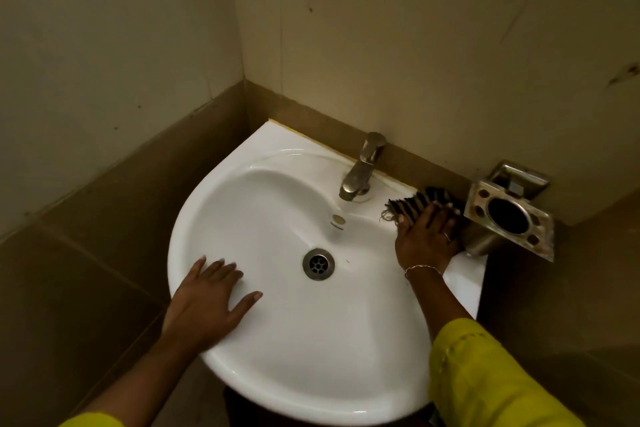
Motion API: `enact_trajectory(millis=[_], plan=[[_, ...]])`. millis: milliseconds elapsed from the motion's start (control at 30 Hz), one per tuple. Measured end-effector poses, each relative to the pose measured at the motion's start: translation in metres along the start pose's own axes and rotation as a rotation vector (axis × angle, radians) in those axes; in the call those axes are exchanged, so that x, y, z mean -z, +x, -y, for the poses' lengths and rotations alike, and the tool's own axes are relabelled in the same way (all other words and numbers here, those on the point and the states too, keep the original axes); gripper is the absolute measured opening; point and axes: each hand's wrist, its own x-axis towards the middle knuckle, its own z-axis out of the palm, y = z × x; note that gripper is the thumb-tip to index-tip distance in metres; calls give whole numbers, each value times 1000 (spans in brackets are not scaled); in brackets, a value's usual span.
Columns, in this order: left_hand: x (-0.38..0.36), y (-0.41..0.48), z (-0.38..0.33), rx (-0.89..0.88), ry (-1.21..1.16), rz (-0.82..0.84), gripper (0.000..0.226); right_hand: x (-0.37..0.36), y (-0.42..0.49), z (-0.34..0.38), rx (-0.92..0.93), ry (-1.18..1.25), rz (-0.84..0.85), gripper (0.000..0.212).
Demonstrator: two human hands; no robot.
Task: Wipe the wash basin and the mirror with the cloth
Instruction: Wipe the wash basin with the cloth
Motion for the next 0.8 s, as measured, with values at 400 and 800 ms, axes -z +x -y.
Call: enact_trajectory(millis=[400,800], plan=[[1,-1,-1,16,-71,-49,87,-9,-2,34,376,-97,70,59],[0,-3,2,26,-173,-125,81,-27,-26,44,668,-138,-54,53]])
